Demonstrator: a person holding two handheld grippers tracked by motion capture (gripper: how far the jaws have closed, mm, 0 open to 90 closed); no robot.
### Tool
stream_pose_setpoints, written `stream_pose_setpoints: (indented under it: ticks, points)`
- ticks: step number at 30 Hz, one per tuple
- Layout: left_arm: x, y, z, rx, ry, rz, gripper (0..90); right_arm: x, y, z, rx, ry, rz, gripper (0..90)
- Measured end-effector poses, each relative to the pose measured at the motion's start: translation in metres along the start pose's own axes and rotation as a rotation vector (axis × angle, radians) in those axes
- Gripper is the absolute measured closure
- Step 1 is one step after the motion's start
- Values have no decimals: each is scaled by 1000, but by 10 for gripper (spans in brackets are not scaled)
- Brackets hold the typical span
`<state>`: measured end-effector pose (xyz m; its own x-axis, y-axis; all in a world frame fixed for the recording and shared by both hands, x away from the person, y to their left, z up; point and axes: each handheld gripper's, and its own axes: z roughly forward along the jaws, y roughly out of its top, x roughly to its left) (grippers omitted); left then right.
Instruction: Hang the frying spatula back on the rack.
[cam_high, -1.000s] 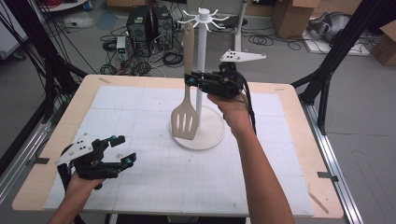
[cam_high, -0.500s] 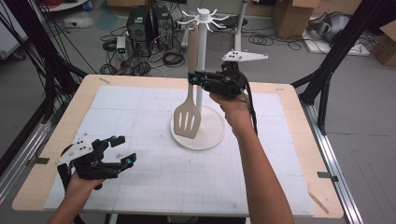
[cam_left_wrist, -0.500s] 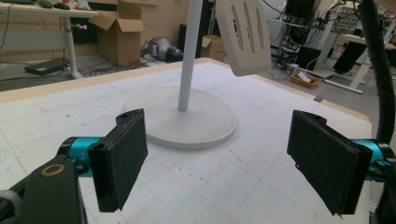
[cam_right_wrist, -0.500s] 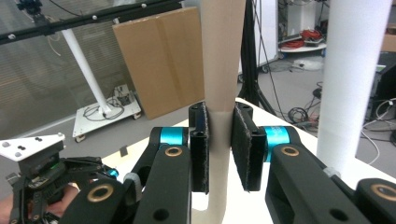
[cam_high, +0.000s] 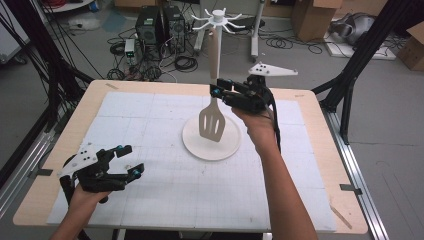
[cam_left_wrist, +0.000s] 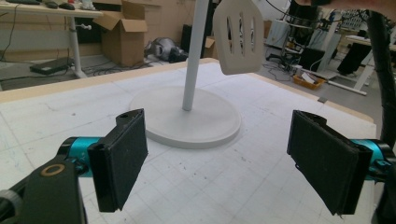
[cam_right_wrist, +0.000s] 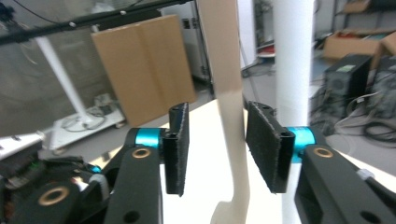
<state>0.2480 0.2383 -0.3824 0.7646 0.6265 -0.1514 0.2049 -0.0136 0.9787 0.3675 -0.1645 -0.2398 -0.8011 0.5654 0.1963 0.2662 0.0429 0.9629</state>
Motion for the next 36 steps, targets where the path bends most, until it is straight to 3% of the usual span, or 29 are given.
stream_pose_setpoints:
  ticks: [1, 2, 5, 7, 8, 10, 11, 14, 20, 22, 26, 31, 36]
  points:
    - [1, 0, -1, 2, 3, 3, 204, 0, 0, 0, 0, 0, 0, 573]
    - [1, 0, -1, 1, 5, 0, 204, 3, -7, -7, 3, -35, -30, 512]
    - [3, -1, -1, 3, 12, 0, 204, 7, -15, -15, 19, -74, -71, 466]
    - [3, -2, -1, 1, 17, -9, 204, 11, -25, -23, 37, -114, -113, 393]
    - [4, -2, -2, 2, 19, -10, 203, 15, -36, -31, 64, -151, -149, 305]
    - [5, -3, -2, 5, 25, -14, 203, 16, -42, -36, 75, -167, -161, 274]
    - [5, -3, -2, 6, 29, -13, 201, 19, -57, -47, 83, -199, -185, 210]
    - [6, -4, -2, 5, 38, -15, 196, 20, -73, -60, 75, -223, -202, 184]
    - [9, -6, 0, -4, 55, -1, 186, 15, -126, -104, 57, -260, -170, 164]
    - [10, -6, 0, -6, 57, 5, 186, 15, -146, -122, 66, -304, -145, 164]
    - [10, -6, 2, 2, 69, -5, 183, 18, -164, -139, 56, -339, -119, 164]
    - [8, -8, 1, 6, 78, -4, 185, 22, -184, -160, 87, -403, -86, 164]
    - [8, -8, 0, -1, 93, -5, 186, 23, -191, -175, 87, -439, -57, 164]
